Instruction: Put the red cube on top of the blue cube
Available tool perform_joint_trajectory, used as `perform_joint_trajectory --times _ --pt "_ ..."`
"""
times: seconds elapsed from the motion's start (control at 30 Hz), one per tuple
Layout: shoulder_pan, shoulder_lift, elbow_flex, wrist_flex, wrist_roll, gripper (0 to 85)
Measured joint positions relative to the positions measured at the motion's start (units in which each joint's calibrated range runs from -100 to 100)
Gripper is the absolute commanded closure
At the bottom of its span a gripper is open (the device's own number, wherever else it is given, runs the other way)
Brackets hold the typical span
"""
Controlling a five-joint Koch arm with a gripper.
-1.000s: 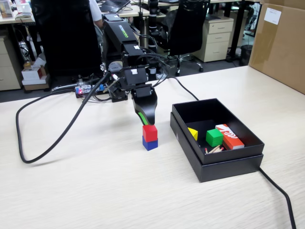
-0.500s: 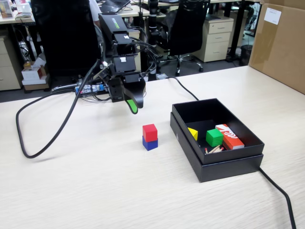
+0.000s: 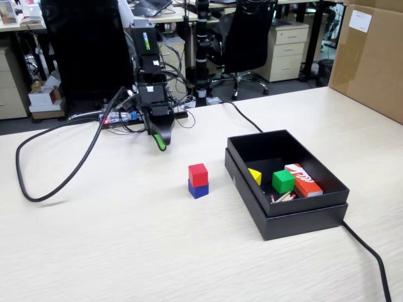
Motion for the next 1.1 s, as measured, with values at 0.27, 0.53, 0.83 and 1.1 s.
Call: perform_joint_trajectory --times 0.27,0.53,0.83,1.1 --pt "0.2 -1.6 -8.7 12.9 -0.1 36.0" --pt "0.6 -2.1 -12.5 16.3 0.0 36.2" --pt "0.8 -2.1 -12.7 16.3 -0.1 36.3" --pt "0.9 -2.1 -12.7 16.3 -0.1 36.3"
